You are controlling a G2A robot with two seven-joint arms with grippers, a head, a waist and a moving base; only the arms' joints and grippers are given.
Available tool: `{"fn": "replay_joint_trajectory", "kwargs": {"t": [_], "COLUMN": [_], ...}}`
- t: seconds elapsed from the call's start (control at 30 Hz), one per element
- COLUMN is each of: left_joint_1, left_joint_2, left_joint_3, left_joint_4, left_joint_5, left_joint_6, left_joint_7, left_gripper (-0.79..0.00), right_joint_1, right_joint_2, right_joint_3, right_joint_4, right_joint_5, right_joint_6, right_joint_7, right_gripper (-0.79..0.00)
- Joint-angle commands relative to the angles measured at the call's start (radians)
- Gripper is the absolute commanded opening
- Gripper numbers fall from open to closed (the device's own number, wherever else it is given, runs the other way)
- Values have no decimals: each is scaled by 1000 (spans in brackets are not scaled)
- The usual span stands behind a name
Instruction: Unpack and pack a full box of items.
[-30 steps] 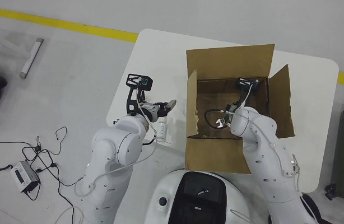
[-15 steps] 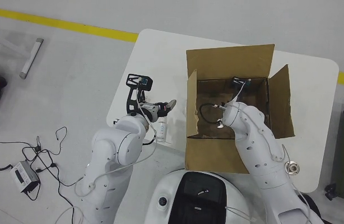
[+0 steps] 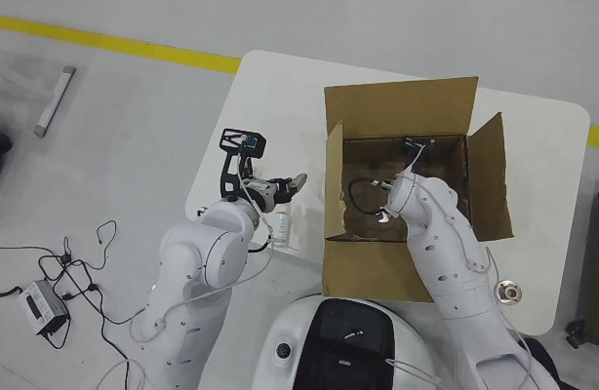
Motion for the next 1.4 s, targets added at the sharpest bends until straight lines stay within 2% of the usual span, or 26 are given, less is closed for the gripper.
{"fn": "replay_joint_trajectory", "kwargs": {"t": [0.0,0.07,0.57,1.37], "left_joint_1": [0,0,0,0], "left_joint_2": [0,0,0,0], "left_joint_3": [0,0,0,0], "left_joint_4": [0,0,0,0], "left_joint_5": [0,0,0,0], "left_joint_6": [0,0,0,0], "left_joint_7": [0,0,0,0], "left_gripper": [0,0,0,0], "right_joint_1": [-3,-6,-66,-35], "right_joint_2": [-6,-10,-74,-192], "right_joint_3": [16,30,121,243], "right_joint_4": [-16,-30,-98,40], "right_joint_5": [-13,-29,-212,-375], "right_joint_6": [-15,-30,-156,-161], "right_joint_7": [16,30,157,162], "right_gripper": [-449,-397,-409,-434]}}
